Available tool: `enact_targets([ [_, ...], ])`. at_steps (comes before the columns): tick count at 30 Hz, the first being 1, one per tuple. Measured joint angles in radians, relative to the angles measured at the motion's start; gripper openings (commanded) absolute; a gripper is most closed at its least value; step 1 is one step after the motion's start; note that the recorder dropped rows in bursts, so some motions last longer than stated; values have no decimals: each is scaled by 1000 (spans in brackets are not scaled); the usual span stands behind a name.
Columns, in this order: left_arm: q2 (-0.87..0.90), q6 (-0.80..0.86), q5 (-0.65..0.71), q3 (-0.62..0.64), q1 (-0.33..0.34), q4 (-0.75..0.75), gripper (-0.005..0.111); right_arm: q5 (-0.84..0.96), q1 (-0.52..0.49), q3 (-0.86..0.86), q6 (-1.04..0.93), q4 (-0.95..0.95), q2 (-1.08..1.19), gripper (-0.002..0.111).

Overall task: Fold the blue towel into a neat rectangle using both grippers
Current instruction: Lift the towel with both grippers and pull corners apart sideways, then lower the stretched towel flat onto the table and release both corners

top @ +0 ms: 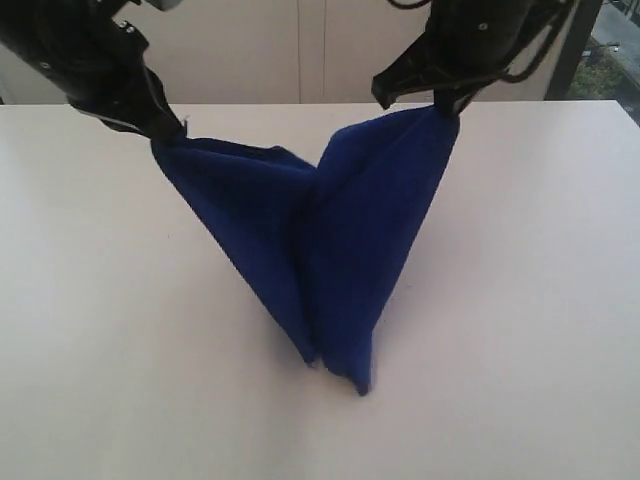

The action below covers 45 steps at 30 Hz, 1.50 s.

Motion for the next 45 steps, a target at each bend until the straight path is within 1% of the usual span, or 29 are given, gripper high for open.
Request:
enact_targets([
  [5, -136, -53, 164, 0, 0, 57, 0, 4, 0, 99, -1, 11, -189, 0],
  [7, -198, -60, 199, 9, 0, 60, 0, 6, 0, 151, -4, 18, -271, 0],
  [11, -343, -83, 251, 41, 0, 88, 0, 9, 0, 249, -4, 42, -447, 0],
  [16, -487, -201, 323, 60, 0, 243, 0, 11, 0, 358, 53, 59, -653, 0],
  [19, -565, -250, 326, 60, 0, 315, 0, 14, 0, 404, 86, 59, -763, 0],
  [21, -626, -286, 326, 60, 0, 332, 0, 16, 0, 419, 114, 50, -835, 0],
  [24, -678, -350, 326, 60, 0, 337, 0, 18, 0, 420, 167, -42, -869, 0],
  [25, -685, -386, 326, 72, 0, 337, 0, 18, 0, 421, 184, -98, -848, 0],
  [28, -637, -418, 316, 138, 0, 337, 0, 3, -5, 448, 195, -154, -737, 0],
  [30, -538, -455, 213, 220, 0, 358, 0, -52, -5, 477, 223, -217, -593, 0],
  [32, -422, -502, 67, 293, 0, 404, 0, -118, -5, 509, 304, -333, -457, 0],
  [33, -385, -520, 26, 310, 0, 426, 0, -138, -5, 515, 330, -372, -417, 0],
  [37, -196, -724, -188, 370, 0, 647, 0, -218, -9, 527, 501, -574, -203, 0],
  [39, -138, -785, -276, 380, 0, 697, 0, -267, -28, 527, 566, -610, -140, 0],
  [42, -47, -812, -445, 382, 0, 727, 0, -369, -59, 527, 629, -625, -70, 0],
  [45, 4, -816, -541, 382, 2, 747, 0, -414, -88, 527, 677, -639, -37, 0],
])
